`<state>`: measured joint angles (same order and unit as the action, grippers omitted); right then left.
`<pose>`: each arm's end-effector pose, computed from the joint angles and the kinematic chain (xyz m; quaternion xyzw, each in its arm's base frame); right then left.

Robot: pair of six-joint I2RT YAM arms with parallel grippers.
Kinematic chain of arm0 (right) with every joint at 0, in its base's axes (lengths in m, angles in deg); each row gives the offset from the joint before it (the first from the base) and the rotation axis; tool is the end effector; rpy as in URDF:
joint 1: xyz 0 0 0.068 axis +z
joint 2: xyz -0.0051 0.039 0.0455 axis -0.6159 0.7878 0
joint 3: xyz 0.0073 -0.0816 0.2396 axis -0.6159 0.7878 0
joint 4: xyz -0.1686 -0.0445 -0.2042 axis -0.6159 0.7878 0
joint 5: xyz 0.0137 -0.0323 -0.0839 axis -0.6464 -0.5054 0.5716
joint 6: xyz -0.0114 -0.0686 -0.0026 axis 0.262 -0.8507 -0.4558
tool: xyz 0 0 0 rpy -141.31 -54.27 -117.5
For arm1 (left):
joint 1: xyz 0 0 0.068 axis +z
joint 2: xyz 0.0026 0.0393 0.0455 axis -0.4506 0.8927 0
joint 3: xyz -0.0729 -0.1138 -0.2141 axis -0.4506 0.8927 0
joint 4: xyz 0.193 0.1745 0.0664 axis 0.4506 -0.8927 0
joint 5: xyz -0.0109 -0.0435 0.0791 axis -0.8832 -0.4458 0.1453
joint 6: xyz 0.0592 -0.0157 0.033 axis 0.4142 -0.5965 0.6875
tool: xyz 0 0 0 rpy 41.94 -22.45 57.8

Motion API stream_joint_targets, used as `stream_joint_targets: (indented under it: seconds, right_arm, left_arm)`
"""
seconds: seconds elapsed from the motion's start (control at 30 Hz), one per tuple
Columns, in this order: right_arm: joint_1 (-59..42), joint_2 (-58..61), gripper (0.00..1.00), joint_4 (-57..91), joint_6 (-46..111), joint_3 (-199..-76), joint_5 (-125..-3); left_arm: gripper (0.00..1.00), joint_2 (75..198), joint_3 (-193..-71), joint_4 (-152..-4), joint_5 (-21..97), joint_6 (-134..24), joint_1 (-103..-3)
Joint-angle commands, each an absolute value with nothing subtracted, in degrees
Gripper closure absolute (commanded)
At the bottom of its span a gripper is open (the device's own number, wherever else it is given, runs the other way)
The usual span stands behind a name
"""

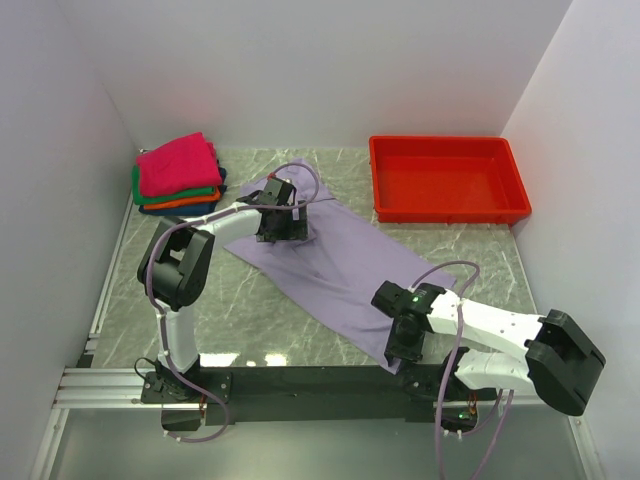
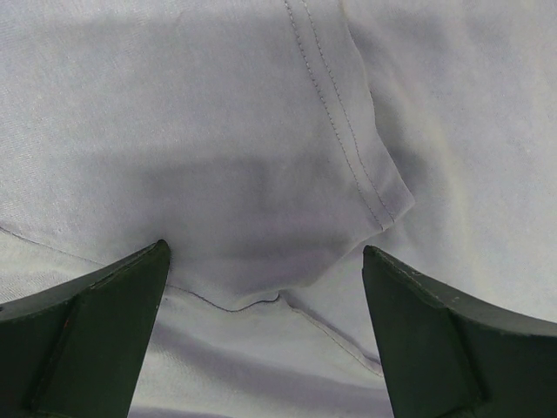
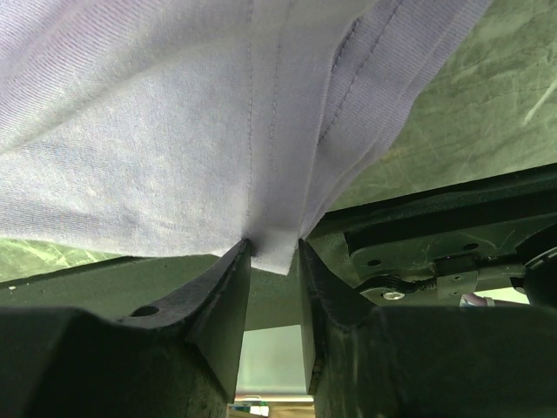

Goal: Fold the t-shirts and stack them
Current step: Fold the tshirt

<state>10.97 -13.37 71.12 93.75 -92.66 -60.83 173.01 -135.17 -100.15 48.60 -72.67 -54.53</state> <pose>0.1028 0.1251 0.1083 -0.1643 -0.9856 -0.0213 0.0338 0.3736 -0.1935 0.1300 -0.0204 0.9567 -0.1192 0.2646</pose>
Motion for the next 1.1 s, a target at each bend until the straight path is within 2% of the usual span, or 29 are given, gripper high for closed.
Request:
stream_joint_targets:
  seconds: [0.0, 0.17, 0.5, 1.07]
  right_arm:
    - [11.46, -13.03, 0.66, 71.11, 94.12, -94.00, -59.59]
    - [11.46, -12.42, 0.72, 69.98, 93.42, -94.09, -60.12]
    - [11.99, -13.20, 0.98, 71.28, 93.33, -94.70, -60.65]
    - [22.53, -11.81, 1.00, 76.38, 98.77, -99.18, -64.87]
  left_arm:
    - [0.01, 174.77, -135.78, -99.17, 48.09, -72.62, -53.94]
    - [0.01, 176.26, -135.60, -98.73, 47.74, -73.14, -53.77]
    - [0.01, 178.20, -134.55, -97.93, 46.51, -74.02, -52.36]
    - [0.01, 178.99, -133.32, -97.94, 46.60, -75.17, -51.48]
